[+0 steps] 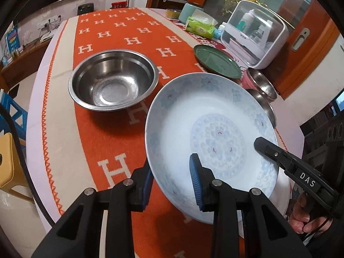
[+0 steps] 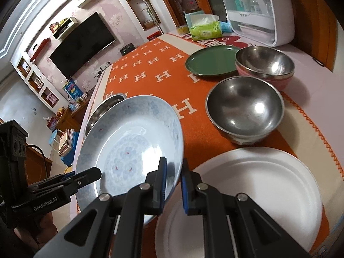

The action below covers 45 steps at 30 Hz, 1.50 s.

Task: Organize plates and bowls

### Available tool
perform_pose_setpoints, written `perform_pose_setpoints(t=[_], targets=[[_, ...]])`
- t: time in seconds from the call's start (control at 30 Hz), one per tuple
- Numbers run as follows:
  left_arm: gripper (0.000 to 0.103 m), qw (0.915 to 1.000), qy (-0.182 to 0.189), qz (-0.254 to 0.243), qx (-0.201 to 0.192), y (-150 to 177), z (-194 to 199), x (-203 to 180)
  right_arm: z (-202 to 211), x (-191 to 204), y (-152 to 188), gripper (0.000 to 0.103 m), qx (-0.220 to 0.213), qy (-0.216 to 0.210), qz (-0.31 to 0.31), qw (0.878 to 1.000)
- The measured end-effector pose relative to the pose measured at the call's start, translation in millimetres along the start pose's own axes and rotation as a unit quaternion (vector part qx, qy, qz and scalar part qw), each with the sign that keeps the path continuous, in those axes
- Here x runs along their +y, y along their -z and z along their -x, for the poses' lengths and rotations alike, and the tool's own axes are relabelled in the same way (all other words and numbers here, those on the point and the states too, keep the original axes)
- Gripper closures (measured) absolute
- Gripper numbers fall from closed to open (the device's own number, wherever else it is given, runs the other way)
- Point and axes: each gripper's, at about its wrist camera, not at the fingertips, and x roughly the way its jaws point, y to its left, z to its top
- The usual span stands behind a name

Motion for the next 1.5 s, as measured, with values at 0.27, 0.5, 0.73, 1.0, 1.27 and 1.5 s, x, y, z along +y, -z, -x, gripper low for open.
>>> perform_pose_setpoints(t=[0.27, 0.5, 0.73, 1.0, 1.27, 1.5], targets=[[0.073, 0.9997, 0.004, -0.019, -0.012, 17.1, 21.5, -21.5, 28.2, -4.2, 12.0, 0.091, -0.014, -0.003, -0.004, 1.000], [0.073, 0.9994, 0.008, -0.032, -0.005, 32.8, 27.4, -40.3, 47.4, -17.6, 25.8, 0.091, -0.018, -0.001, -0.014, 1.000], [0.073, 0.9985, 0.010, -0.053, 0.002, 46.4, 31.8, -62.9, 62.9, -33.5, 40.1, 0.091, -0.017, -0.001, -0.031, 0.999], [0.073, 0.9967, 0.013, -0.077, 0.024, 57.8, 23.1, -88.2, 76.3, -58.0, 55.6, 0.091, -0.016, 0.009, -0.052, 0.998], [0.073, 0.9932, 0.013, -0.101, 0.056, 67.7, 4.9, -118.6, 87.7, -85.8, 68.0, 0.091, -0.014, 0.021, -0.078, 0.997], [0.073, 0.9908, 0.011, -0.106, 0.082, 72.0, -13.2, -135.2, 88.2, -107.7, 75.9, 0.091, 0.002, 0.029, -0.095, 0.995]])
